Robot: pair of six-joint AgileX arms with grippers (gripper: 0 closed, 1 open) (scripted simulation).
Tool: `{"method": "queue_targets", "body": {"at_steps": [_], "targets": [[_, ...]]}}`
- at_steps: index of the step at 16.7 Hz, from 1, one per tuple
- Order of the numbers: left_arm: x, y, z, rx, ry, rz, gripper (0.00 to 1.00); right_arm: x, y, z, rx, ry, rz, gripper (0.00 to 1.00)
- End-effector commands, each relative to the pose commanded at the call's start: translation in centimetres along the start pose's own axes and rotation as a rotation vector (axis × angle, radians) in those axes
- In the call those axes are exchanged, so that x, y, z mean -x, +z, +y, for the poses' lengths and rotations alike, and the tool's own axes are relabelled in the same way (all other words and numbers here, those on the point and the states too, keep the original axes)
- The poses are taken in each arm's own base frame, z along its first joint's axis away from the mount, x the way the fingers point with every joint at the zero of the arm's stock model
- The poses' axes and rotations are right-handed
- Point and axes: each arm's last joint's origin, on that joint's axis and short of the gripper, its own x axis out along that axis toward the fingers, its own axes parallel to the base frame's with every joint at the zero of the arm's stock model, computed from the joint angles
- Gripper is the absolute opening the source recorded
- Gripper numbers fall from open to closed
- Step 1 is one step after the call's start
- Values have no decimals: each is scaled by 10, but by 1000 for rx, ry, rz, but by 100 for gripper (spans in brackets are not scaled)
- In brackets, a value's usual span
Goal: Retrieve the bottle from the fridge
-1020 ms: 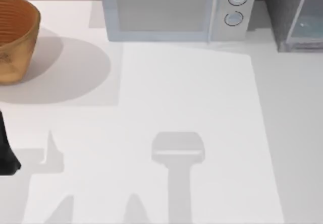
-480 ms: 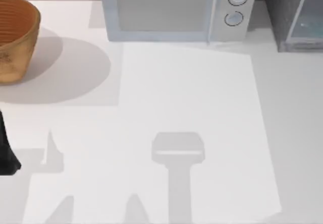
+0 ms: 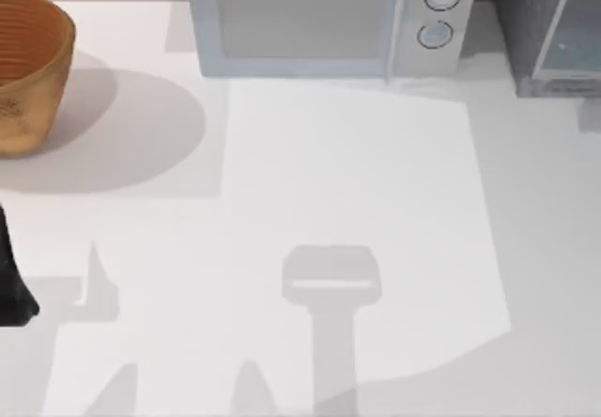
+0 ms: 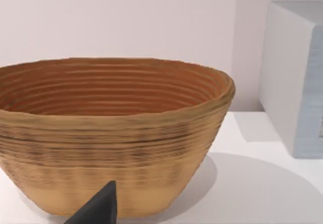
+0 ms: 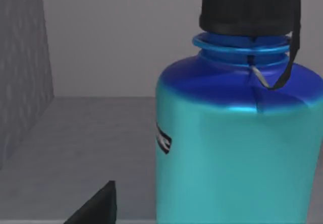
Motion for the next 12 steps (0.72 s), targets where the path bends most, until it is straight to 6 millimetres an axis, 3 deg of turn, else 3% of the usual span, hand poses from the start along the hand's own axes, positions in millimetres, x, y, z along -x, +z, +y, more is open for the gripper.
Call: {"method": "queue_targets", "body": {"at_steps": [4,12], "targets": [[0,0,0,0,0,0,100,-3,-1,-1,-1,0,3,100],[0,0,0,0,0,0,100,-59,0,0,0,0,-1,100]]}}
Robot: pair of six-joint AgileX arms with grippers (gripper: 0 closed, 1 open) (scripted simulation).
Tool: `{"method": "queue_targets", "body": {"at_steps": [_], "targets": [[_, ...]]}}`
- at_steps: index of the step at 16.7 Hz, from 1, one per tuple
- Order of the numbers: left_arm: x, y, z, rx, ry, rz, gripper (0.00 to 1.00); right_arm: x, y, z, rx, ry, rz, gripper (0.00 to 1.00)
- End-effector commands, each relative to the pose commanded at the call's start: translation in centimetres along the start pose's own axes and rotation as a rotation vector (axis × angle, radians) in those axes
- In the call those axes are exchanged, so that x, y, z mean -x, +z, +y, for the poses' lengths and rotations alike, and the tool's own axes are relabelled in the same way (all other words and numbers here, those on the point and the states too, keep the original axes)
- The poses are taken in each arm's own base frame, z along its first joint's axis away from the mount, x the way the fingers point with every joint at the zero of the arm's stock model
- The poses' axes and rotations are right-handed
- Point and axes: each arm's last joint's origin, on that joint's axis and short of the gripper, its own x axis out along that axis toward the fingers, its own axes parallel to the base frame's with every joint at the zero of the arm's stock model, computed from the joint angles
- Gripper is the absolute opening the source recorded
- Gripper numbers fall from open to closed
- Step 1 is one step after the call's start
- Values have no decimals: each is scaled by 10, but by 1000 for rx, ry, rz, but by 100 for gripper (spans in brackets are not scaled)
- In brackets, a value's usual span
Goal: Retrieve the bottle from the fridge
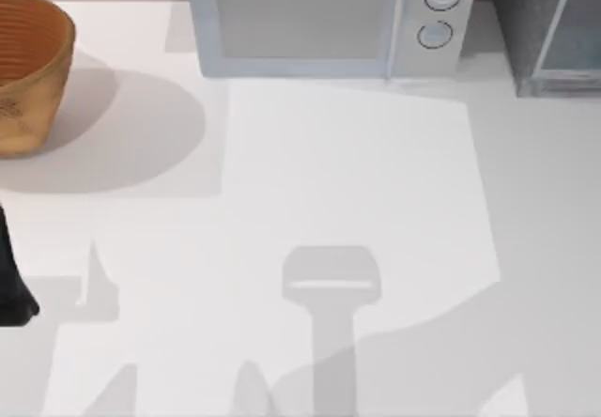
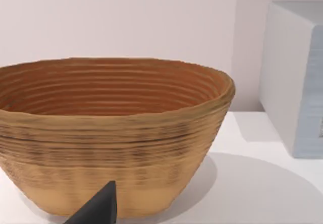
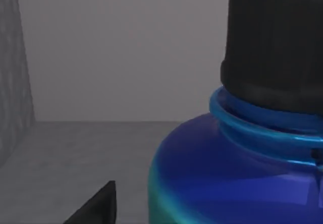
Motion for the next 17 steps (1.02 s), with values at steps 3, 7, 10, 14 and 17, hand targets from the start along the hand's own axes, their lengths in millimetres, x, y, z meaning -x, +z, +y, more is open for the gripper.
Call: {"method": "queue_targets", "body": {"at_steps": [3,7,10,14,17], "targets": [[0,0,0,0,0,0,100,-1,0,0,0,0,1,100],[0,0,0,0,0,0,100,-1,0,0,0,0,1,77],[0,0,0,0,0,0,100,-1,0,0,0,0,1,55],[0,0,0,0,0,0,100,-1,0,0,0,0,1,25],[0,0,0,0,0,0,100,-1,0,0,0,0,1,2]]}}
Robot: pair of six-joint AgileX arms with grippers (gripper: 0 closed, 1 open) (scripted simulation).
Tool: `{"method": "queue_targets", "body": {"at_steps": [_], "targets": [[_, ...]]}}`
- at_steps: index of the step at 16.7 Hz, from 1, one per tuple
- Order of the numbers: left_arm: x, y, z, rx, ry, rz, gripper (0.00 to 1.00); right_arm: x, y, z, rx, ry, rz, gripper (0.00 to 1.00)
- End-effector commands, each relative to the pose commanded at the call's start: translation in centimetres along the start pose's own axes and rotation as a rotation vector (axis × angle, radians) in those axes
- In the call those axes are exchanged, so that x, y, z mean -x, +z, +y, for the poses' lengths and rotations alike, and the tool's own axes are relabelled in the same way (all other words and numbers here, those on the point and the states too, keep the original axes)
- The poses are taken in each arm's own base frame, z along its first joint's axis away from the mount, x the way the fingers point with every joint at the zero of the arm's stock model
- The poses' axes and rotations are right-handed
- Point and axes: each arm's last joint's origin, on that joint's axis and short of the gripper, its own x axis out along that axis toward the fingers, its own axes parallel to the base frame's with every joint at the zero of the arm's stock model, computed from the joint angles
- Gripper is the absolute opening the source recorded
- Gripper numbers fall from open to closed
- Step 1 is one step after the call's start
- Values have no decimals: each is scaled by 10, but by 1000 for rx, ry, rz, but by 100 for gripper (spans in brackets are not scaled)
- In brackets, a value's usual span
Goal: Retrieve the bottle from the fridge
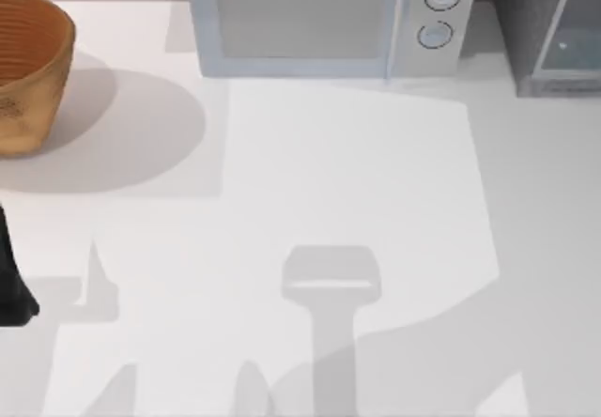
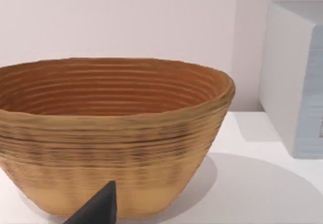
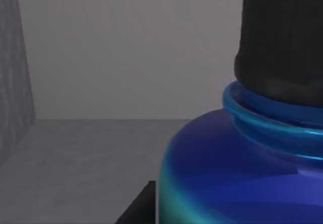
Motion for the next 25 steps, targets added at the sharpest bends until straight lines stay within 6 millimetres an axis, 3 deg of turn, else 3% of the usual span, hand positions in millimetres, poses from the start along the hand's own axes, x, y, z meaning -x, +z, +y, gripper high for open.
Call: {"method": "queue_targets", "body": {"at_steps": [10,16,21,25], "targets": [[0,0,0,0,0,0,100,0,2,-1,-1,-3,-2,0],[0,0,0,0,0,0,100,0,48,-1,-1,-3,0,0],[0,0,0,0,0,0,100,1,49,-1,-4,-2,2,0],[0,0,0,0,0,0,100,26,53,-3,-1,-2,-5,0]]}}
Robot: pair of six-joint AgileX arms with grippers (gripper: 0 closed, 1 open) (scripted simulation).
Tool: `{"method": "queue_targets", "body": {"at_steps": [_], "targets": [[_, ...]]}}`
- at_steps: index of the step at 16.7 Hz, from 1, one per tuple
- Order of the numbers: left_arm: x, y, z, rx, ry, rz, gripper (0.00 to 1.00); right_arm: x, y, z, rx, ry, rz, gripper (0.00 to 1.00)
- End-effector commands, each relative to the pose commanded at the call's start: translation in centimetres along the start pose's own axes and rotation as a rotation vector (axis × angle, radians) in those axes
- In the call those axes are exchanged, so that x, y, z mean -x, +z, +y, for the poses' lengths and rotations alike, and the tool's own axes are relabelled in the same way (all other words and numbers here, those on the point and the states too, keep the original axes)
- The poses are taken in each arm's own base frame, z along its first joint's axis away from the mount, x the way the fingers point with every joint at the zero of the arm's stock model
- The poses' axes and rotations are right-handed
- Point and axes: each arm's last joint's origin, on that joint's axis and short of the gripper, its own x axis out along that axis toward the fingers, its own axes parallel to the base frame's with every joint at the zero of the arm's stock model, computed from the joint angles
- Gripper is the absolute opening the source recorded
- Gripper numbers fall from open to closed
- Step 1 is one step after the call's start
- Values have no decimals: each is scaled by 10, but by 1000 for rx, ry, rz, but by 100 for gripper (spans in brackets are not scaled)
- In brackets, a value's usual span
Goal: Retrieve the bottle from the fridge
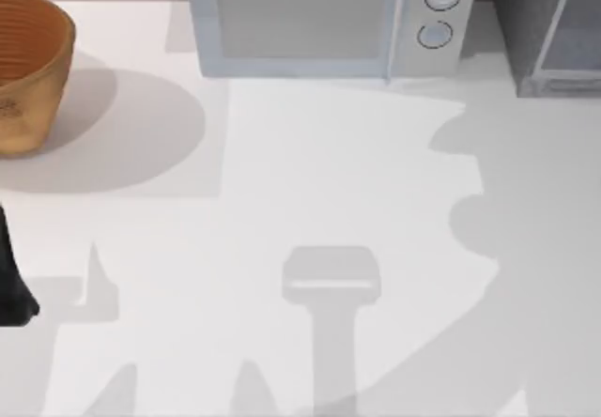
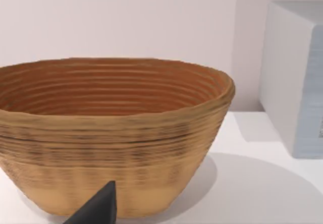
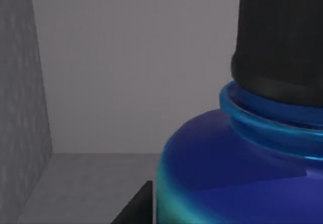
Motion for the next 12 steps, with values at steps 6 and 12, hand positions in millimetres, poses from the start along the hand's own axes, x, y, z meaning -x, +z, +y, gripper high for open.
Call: {"method": "queue_targets", "body": {"at_steps": [6,12], "targets": [[0,0,0,0,0,0,100,66,-6,1,-5,0,19,0],[0,0,0,0,0,0,100,73,-5,3,-5,4,14,0]]}}
